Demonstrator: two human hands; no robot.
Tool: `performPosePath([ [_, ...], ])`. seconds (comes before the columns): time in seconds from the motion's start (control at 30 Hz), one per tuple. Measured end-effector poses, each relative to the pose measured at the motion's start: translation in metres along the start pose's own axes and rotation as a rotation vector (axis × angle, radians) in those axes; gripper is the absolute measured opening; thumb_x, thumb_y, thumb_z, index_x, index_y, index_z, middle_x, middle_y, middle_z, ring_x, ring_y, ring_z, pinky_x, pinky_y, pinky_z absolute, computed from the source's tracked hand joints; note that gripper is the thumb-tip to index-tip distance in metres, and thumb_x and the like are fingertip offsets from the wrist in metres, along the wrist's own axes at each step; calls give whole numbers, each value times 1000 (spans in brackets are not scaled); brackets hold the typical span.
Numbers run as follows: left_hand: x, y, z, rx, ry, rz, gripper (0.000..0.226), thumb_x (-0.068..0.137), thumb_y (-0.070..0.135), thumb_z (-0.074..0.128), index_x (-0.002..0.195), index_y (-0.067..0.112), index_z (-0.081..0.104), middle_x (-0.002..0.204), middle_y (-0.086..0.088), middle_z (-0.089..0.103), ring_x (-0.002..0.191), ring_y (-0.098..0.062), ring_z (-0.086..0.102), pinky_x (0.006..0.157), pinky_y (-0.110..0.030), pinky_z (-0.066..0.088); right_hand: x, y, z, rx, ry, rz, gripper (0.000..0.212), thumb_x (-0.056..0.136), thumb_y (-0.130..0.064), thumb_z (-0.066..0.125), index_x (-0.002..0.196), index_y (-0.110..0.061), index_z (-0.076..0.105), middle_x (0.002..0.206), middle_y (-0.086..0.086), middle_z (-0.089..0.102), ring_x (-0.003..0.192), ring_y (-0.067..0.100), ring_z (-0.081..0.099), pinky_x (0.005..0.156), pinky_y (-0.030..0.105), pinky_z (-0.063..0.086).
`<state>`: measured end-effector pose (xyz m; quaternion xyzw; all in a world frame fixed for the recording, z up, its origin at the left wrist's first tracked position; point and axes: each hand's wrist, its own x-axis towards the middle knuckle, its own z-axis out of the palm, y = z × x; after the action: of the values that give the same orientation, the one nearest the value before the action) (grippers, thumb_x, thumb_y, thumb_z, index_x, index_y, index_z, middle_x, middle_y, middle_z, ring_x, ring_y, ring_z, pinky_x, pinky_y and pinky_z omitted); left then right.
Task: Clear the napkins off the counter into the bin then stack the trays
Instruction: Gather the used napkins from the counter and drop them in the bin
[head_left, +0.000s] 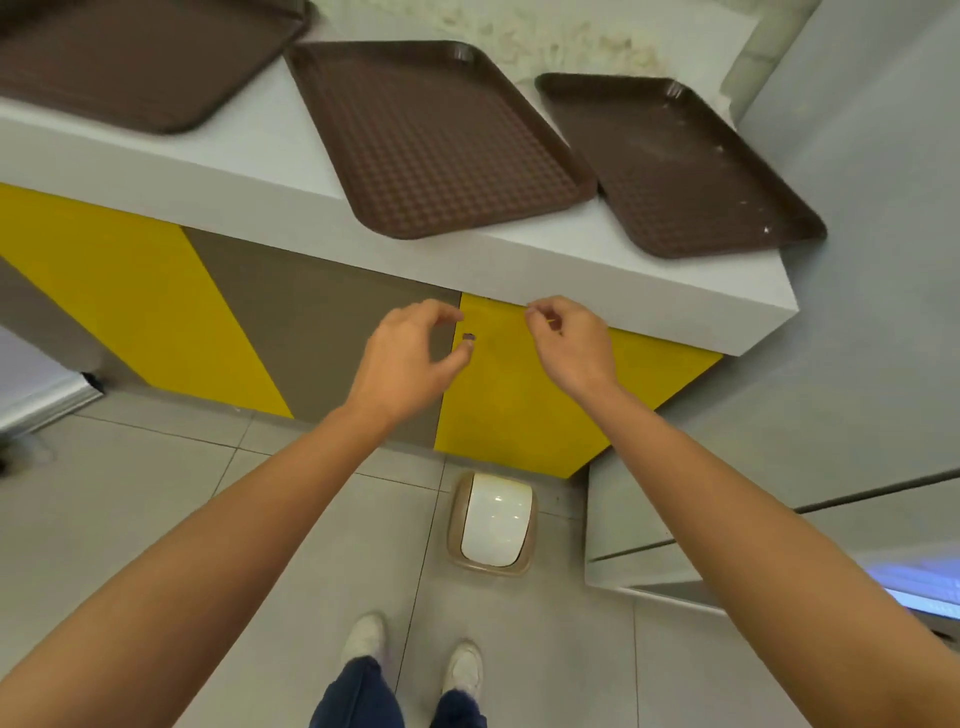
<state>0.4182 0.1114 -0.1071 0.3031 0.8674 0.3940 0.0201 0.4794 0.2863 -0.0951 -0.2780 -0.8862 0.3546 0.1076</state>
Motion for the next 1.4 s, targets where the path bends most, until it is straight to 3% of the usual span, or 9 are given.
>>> performPosePath([
  [0.17,39,-2,-41,-49,26,50,31,86,32,63,115,21,60,116,5,62,111,-10,53,90,-22,40,27,-48,-6,32,118,-23,23,91,-31,49,99,-21,68,104,-3,68,93,14,60,81,28,45],
  [0.33,84,-18,-94,-56,53,118,29,86,33,62,113,23,60,112,9,63,104,-7,56,89,-24,45,58,-103,2,36,177,-69,27,93,-30,49,108,-18,67,108,-3,63,92,8,54,83,23,41],
  [0.53,128,-47,-134,12,76,139,31,86,35,62,115,24,59,116,9,61,102,-1,50,85,-18,38,93,-146,25,46,172,-58,32,93,-32,50,118,-16,62,120,4,58,108,15,54,89,21,37],
  [0.8,191,-75,-158,42,84,143,33,86,37,61,116,23,59,118,8,61,110,-7,52,88,-16,34,152,-172,40,33,147,-61,34,94,-35,49,122,-18,58,124,3,56,98,7,48,89,21,36],
  [1.03,270,-107,-165,50,79,94,36,85,36,62,118,22,58,120,4,59,113,-13,53,89,-22,40,229,-183,53,21,147,-62,35,93,-36,50,122,-17,59,124,4,54,97,9,49,89,21,36],
  [1.23,352,-122,-172,75,59,110,38,86,35,62,121,20,57,120,2,59,112,-15,54,93,-27,42,315,-189,59,18,115,-44,39,91,-38,53,123,-17,56,125,6,56,113,19,54,95,29,41],
  [1.4,408,-142,-169,94,41,91,41,87,37,61,123,20,54,125,0,56,115,-16,53,95,-32,43,366,-198,77,16,119,-38,41,90,-37,55,124,-15,55,126,6,54,111,18,54,97,30,43],
])
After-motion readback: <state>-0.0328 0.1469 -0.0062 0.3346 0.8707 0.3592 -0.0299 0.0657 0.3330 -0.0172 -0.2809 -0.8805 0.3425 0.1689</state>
